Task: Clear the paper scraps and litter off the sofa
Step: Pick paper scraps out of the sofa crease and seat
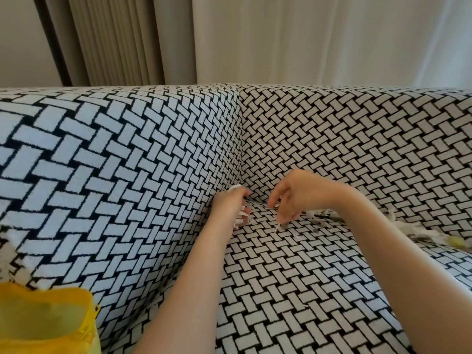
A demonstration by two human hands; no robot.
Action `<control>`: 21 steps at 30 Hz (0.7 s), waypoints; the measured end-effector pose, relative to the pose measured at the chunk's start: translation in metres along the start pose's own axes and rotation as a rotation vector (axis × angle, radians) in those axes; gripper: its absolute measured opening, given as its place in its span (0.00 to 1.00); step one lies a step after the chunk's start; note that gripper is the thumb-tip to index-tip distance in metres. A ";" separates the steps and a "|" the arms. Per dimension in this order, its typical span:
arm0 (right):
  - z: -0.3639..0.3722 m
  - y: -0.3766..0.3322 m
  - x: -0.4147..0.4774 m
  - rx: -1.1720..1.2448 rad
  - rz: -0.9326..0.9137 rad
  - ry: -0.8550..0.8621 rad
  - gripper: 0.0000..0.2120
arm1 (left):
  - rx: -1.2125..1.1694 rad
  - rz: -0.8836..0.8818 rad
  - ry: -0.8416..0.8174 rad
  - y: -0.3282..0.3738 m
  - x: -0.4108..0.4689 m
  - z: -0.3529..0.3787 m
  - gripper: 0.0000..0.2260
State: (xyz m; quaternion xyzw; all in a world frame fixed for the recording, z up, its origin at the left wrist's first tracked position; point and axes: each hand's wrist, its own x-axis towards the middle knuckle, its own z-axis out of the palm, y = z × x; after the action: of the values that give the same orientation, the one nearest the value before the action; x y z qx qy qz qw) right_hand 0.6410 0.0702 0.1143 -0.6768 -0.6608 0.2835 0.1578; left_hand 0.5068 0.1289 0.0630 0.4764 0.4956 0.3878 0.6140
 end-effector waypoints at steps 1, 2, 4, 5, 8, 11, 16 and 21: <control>-0.001 0.003 0.000 -0.009 0.020 0.010 0.13 | 0.075 0.033 -0.030 0.002 -0.003 0.001 0.06; 0.000 0.006 0.000 -0.054 0.045 0.010 0.13 | 0.144 0.068 -0.059 0.003 -0.004 0.002 0.07; 0.007 0.011 0.005 -0.155 0.100 0.016 0.13 | 0.313 0.145 -0.099 0.002 -0.008 0.004 0.06; 0.010 0.013 0.007 -0.174 0.122 0.029 0.12 | 0.370 0.181 -0.124 0.002 -0.009 0.005 0.04; 0.015 0.017 0.012 -0.178 0.158 0.043 0.06 | 0.444 0.227 -0.195 0.001 -0.010 0.003 0.03; 0.010 0.017 0.003 -0.221 0.119 0.038 0.05 | 0.519 0.233 -0.258 0.003 -0.012 0.003 0.05; -0.017 0.035 -0.021 -0.186 0.166 0.157 0.06 | 0.753 0.245 -0.480 0.006 -0.024 0.017 0.09; -0.006 0.047 -0.017 -0.271 0.242 0.103 0.06 | 0.991 0.393 -0.392 0.000 -0.032 0.038 0.11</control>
State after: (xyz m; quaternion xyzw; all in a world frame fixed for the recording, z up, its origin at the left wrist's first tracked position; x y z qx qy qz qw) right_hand 0.6828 0.0508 0.0947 -0.7800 -0.5979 0.1734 0.0636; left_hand 0.5374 0.0907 0.0724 0.8540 0.3971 0.1199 0.3140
